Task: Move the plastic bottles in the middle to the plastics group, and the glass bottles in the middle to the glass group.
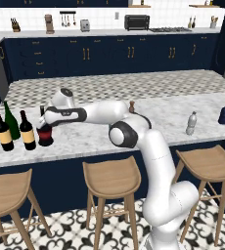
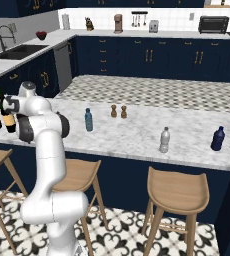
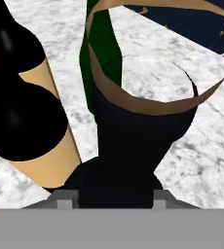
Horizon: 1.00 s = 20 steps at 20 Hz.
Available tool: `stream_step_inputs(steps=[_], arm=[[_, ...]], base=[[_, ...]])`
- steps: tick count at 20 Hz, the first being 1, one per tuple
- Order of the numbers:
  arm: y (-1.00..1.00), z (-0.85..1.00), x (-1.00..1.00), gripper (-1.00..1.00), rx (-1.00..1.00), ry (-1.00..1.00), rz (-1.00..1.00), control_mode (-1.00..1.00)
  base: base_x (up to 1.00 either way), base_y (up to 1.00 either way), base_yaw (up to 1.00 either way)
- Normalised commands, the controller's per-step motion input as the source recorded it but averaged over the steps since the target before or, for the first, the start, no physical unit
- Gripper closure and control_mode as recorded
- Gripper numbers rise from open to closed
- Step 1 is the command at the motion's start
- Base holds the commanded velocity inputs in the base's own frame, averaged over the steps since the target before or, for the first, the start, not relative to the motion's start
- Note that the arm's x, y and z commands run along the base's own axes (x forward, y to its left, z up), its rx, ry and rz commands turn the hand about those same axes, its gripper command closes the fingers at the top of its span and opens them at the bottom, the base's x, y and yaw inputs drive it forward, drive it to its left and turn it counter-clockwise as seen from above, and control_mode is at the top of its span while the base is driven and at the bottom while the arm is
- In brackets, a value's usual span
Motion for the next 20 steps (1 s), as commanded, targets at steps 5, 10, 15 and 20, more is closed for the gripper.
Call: stream_step_inputs(steps=[5, 10, 15, 20], arm=[[0.00, 0.00, 0.06, 1.00, -0.01, -0.01, 0.05, -1.00], [0.00, 0.00, 0.02, -1.00, -0.01, 0.00, 0.03, -1.00], [0.00, 0.00, 0.00, -1.00, 0.00, 0.00, 0.00, -1.00], [0.00, 0.14, 0.00, -1.00, 0.00, 0.00, 0.00, -1.00]], base=[[0.00, 0.00, 0.00], [0.00, 0.00, 0.00], [0.00, 0.00, 0.00], [0.00, 0.00, 0.00]])
